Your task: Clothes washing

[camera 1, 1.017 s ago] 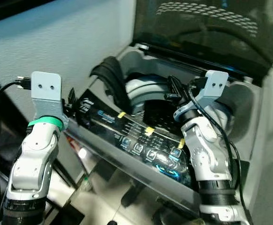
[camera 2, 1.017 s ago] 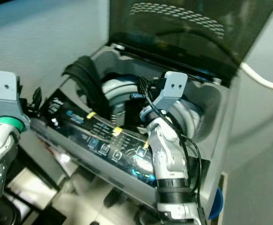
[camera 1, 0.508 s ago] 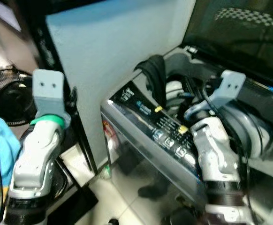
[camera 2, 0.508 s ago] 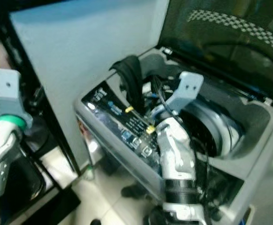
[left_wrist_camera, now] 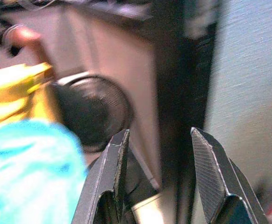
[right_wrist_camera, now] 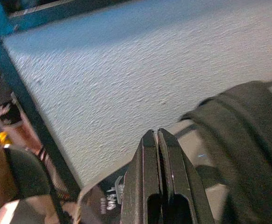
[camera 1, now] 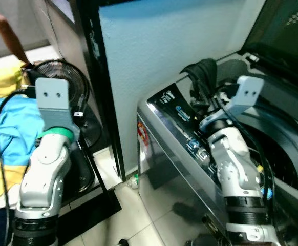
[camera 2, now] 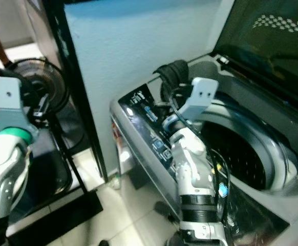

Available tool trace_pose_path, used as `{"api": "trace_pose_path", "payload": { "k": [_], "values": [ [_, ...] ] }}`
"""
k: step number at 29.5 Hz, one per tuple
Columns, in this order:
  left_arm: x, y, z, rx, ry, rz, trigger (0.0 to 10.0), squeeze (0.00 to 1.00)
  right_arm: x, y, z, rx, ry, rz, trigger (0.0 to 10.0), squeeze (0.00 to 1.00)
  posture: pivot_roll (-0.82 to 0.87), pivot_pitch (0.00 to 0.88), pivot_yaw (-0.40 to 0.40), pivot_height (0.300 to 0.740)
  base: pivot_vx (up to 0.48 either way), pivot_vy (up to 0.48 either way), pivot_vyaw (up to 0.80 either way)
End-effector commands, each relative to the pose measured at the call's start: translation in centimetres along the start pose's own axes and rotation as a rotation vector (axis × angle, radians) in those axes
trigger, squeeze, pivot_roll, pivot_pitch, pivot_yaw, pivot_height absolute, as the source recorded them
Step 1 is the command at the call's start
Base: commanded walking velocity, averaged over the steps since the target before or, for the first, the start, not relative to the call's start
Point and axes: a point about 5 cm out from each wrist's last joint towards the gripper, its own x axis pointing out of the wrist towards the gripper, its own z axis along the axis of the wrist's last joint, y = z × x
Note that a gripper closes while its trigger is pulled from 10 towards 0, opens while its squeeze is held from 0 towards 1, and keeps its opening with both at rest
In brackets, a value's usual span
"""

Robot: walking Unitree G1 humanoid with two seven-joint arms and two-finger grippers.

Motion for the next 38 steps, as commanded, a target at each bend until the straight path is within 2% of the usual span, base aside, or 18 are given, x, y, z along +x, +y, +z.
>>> {"api": "trace_pose_path", "payload": {
  "k": [1, 12, 38],
  "values": [
    [-0.14, 0.45, -0.33, 0.008, 0.017, 0.021, 10.0, 0.0, -0.03, 0.29, -0.46, 0.015, 0.019, 0.013, 10.0, 0.0, 0.12, 0.054, 0.02, 0.74, 0.0, 0.0, 0.79],
    [-0.34, 0.18, -0.3, -0.011, 0.019, 0.016, 10.0, 0.0, -0.23, 0.4, -0.48, 0.023, 0.015, 0.023, 10.0, 0.0, 0.12, 0.061, 0.014, 0.74, 0.0, 0.0, 0.79],
    [-0.64, 0.01, -0.9, -0.033, 0.035, 0.018, 10.0, 0.0, -0.64, 0.89, -1.17, 0.055, 0.037, 0.056, 10.0, 0.0, 0.11, 0.06, 0.008, 0.74, 0.0, 0.469, 0.0]
  ]
}}
